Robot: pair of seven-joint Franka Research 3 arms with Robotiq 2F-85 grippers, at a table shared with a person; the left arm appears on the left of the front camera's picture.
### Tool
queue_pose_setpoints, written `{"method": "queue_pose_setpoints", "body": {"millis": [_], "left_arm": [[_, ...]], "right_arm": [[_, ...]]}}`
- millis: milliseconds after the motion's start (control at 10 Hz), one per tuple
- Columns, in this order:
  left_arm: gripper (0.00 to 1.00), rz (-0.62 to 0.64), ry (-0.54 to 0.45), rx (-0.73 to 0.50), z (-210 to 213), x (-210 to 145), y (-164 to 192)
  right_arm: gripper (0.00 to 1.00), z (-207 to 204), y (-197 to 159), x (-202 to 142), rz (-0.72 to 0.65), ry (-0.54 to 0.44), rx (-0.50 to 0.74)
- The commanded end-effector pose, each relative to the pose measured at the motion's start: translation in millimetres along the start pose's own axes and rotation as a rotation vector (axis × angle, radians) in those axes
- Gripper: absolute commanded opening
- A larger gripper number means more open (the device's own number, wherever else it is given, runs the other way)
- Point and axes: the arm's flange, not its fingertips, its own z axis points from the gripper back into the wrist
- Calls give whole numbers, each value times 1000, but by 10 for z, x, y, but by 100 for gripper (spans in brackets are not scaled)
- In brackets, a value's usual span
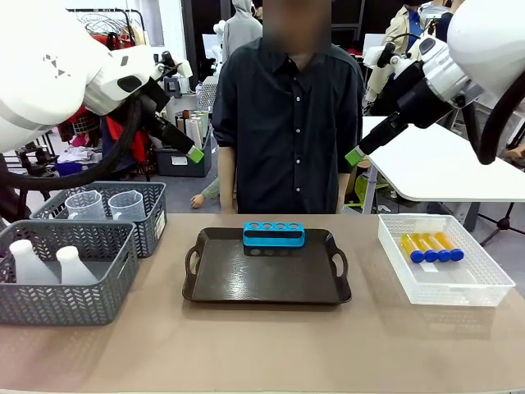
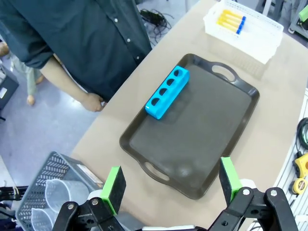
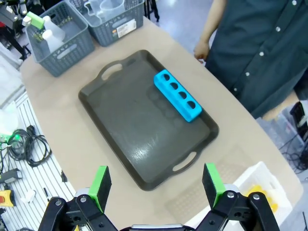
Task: Prepare the laboratory tools.
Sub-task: Pick up one Large Measuring Cup and place it on the Handle tray.
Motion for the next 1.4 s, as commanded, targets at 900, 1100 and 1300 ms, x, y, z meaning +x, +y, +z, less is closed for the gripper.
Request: {"method": "queue_pose_setpoints", "body": {"millis": [900, 1100, 1300], "left_arm": [[100, -3, -2, -3, 0, 5, -23], [100, -3, -2, -3, 0, 5, -23], [100, -3, -2, -3, 0, 5, -23]], "right_arm": [[100, -5, 2, -7, 0, 0, 0], [100, -5, 2, -7, 0, 0, 0], [100, -5, 2, -7, 0, 0, 0]]}}
